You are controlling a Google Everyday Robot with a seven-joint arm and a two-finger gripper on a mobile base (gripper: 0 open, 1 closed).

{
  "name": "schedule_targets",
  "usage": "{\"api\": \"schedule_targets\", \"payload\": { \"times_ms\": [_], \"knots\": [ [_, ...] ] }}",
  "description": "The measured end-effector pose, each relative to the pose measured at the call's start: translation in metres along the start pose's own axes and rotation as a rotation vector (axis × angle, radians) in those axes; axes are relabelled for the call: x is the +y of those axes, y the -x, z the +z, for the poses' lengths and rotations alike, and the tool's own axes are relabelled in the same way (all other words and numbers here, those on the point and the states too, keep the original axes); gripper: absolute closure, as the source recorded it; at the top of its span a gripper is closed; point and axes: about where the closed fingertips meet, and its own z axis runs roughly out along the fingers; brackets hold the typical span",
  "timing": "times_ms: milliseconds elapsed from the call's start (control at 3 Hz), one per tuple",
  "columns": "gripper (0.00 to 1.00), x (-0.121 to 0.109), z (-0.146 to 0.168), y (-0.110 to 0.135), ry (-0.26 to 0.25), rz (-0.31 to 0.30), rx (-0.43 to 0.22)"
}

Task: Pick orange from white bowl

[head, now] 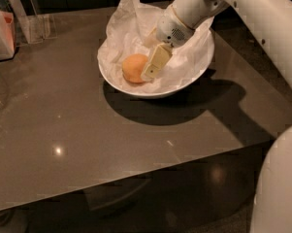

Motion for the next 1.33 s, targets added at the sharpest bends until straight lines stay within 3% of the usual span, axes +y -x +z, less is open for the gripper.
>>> {"api": "schedule_targets", "payload": {
  "times_ms": [667, 1333],
  "knots": [
    [0.19, -0.005, 0.047, 0.001, 0.096, 0.036, -0.019],
    [0.61, -0.005, 0.059, -0.012, 0.103, 0.092, -0.026]
  ]
}}
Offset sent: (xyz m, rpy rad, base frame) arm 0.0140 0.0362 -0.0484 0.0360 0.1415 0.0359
